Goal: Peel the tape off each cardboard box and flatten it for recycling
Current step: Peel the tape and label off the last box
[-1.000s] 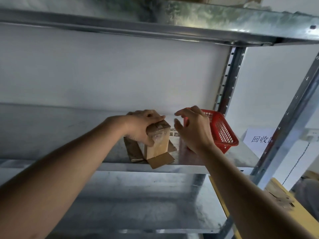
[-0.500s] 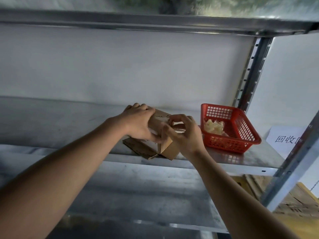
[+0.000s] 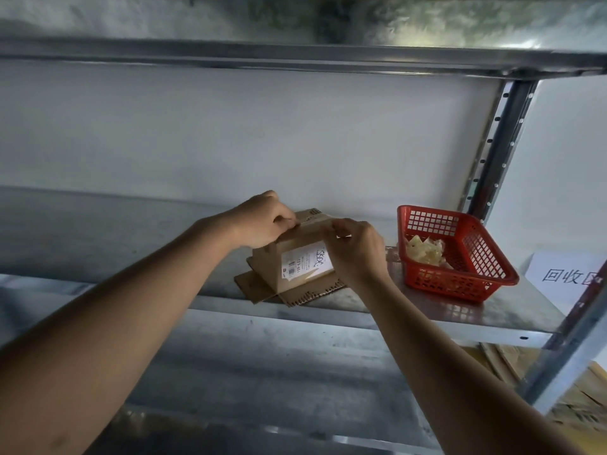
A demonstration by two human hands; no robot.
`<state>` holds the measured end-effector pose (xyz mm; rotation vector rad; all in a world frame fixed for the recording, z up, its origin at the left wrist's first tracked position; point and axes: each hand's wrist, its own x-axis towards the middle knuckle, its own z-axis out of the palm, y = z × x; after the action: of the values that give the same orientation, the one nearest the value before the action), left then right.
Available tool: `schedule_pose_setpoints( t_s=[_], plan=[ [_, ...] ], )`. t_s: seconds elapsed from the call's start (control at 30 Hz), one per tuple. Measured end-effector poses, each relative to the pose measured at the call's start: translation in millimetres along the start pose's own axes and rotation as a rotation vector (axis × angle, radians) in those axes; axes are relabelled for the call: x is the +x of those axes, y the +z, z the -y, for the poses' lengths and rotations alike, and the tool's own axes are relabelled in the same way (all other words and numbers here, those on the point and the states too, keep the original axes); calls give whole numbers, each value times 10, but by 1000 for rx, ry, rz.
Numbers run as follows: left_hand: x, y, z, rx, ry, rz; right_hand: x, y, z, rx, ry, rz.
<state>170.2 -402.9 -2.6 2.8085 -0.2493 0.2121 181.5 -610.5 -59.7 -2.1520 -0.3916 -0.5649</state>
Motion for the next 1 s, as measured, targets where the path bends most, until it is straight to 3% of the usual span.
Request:
schedule_pose_setpoints(
  t_s=[0.2,0.33,0.5,0.57,0.67,0.77,0.87,1.0],
  plan=[
    [1,-95,139,-155,-44,33,57,132,105,297,154,290],
    [-54,-128,241,-138,14,-15,133,247,147,662,287,379],
    [-36,-56,352,-177,100,-69,253,300,184,735,339,405],
    [-9,8,405,-169,100,-43,263,335,168,596,270,319],
    [18,107,501,-194,68,32,225,347,116,252,84,19],
    [54,176,527,-97,52,-35,71,347,50,68,-81,-220],
    [108,226,427,43,49,-76,-114,381,28,26,-76,-215],
    [133,218,302,120,-12,-54,-218,421,18,104,68,-234]
  ],
)
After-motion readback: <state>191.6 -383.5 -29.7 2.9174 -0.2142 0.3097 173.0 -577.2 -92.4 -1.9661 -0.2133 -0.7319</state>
